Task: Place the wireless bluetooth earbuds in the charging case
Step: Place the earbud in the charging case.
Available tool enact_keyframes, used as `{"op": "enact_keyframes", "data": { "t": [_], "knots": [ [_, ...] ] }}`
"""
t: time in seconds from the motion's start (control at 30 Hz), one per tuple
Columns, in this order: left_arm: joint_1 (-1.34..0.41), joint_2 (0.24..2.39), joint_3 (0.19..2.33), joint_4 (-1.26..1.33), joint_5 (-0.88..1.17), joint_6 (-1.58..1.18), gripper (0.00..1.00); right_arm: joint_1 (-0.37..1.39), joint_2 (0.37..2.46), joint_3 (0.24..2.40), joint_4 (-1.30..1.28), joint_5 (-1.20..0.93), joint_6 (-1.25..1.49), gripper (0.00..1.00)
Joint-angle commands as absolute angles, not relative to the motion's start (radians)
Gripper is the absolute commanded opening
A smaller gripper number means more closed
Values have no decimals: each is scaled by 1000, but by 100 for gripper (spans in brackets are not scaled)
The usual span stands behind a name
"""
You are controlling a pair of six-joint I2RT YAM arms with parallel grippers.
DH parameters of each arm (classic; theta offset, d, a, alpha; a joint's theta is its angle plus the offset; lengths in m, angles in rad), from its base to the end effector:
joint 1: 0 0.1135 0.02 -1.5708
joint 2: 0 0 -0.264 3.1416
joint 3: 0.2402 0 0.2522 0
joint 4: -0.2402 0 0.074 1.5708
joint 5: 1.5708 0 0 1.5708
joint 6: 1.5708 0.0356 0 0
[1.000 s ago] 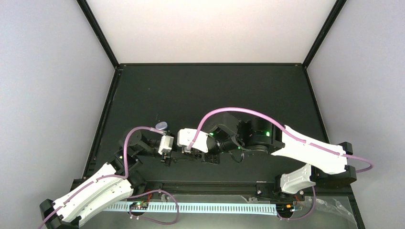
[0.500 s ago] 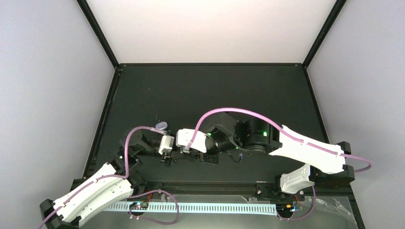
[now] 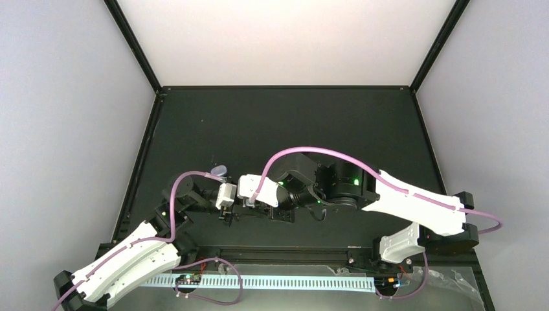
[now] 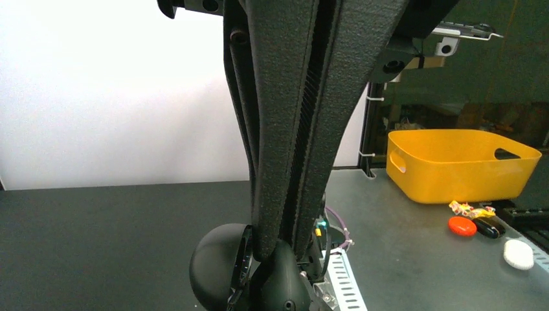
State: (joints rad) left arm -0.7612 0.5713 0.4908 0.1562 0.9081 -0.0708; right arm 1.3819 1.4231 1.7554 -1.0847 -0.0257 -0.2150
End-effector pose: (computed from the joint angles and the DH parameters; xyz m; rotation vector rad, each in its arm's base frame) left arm 0.0838 -0.1186 0.3036 1.2416 1.1359 -1.3138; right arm 0.0504 0.2685 0.4364 -1.7317 1.6684 0.6003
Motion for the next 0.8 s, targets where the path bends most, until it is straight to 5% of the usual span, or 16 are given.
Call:
{"op": "enact_keyframes", "data": {
  "t": [0.0,0.77],
  "knots": [
    [-765,556,529,186,924,-63,2,1388,1452,1764,-1070,14,-204,1],
    [-765,559,529,183,922,-61,2,1387,1432,1787,-1063,13,-193,13]
  ]
}}
